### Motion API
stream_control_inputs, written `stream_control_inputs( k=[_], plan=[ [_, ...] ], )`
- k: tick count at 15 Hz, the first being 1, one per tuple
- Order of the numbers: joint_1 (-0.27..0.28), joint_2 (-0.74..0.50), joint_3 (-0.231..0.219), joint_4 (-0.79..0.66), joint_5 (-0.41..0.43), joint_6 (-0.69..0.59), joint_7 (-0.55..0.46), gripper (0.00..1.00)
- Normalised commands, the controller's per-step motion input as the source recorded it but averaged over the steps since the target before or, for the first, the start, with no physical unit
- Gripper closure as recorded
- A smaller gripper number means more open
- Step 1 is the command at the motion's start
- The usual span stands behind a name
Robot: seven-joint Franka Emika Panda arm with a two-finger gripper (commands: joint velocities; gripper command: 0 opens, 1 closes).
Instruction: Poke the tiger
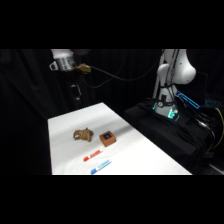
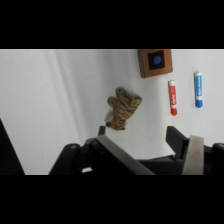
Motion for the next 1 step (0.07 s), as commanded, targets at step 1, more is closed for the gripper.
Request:
stream_control_inputs(
  k=[1],
  plan=[
    [0.086,-0.4,-0.042,-0.35,0.083,0.04,-0.1,0.0]
  ],
)
